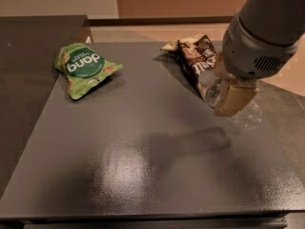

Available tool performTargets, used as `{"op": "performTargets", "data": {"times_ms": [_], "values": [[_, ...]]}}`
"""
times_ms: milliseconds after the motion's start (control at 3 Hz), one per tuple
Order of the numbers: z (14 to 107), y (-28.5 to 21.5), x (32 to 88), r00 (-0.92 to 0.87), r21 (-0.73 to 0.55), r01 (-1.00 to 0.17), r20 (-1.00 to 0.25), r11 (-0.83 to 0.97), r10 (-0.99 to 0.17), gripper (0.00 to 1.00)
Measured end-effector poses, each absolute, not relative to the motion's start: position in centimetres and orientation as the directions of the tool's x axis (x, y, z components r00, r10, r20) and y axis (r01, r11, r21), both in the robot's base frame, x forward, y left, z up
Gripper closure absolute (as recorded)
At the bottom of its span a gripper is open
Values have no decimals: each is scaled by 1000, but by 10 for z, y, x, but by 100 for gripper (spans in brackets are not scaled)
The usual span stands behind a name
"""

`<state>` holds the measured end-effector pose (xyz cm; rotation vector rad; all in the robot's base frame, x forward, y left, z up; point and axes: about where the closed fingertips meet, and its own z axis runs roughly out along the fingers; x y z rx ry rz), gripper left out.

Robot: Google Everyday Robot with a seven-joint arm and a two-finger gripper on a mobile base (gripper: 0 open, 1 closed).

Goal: Knock water bottle over

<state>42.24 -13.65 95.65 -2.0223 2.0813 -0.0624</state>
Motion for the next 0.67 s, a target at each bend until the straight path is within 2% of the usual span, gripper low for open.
{"op": "performTargets", "data": {"times_ms": [333, 667], "values": [[940, -145, 423, 9, -211, -978, -1, -8, -1000, 100], [922, -144, 417, 38, -206, -977, 70, -52, -997, 82]]}}
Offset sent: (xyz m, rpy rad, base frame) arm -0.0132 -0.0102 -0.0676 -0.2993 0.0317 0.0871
